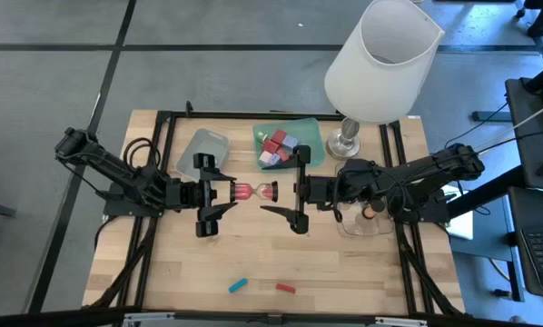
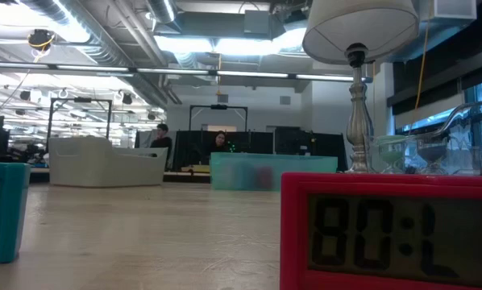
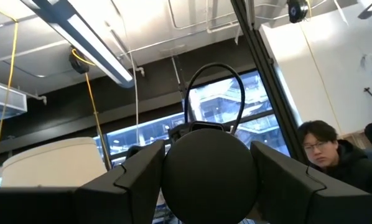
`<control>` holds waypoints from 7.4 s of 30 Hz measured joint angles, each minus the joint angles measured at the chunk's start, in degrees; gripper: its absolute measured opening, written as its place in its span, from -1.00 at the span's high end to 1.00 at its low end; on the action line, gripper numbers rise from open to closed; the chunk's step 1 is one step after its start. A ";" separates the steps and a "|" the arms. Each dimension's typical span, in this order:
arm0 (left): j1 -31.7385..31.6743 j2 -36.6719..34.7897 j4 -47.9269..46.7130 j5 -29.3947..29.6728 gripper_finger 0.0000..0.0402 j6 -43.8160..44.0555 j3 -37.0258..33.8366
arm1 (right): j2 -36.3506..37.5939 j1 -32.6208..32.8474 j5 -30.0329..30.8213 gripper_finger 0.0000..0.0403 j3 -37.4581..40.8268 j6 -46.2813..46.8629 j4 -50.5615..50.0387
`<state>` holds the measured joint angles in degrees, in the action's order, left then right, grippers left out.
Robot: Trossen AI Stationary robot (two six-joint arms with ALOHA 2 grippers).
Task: Pick & Place Office items
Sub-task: Put the red hourglass into the transparent bin, then put the light blue digital clock into the gray bin
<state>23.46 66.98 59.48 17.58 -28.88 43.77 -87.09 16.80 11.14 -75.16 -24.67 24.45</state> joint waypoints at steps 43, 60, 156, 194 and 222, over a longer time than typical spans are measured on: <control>0.07 0.00 -0.02 2.21 -0.15 -0.86 0.00 | 0.00 0.14 -0.03 -0.03 0.02 5.53 -1.31; 0.05 -0.04 -0.60 2.34 -0.44 6.73 0.00 | 0.00 0.17 0.48 -0.04 0.04 6.41 -1.42; 0.46 -9.77 -59.20 32.62 -0.56 46.06 0.00 | 7.37 7.05 9.49 -0.68 1.76 81.83 -79.47; 26.56 32.44 -61.59 11.31 -0.56 67.16 13.18 | -9.14 15.56 10.93 -0.68 1.79 71.45 -61.70; 29.50 43.66 -64.00 16.32 -0.30 82.02 14.53 | -9.14 15.65 12.01 -0.68 1.81 70.23 -61.68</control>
<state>52.96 110.64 -4.52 33.90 53.14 58.30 -96.23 32.45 23.15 -73.35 45.56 -37.23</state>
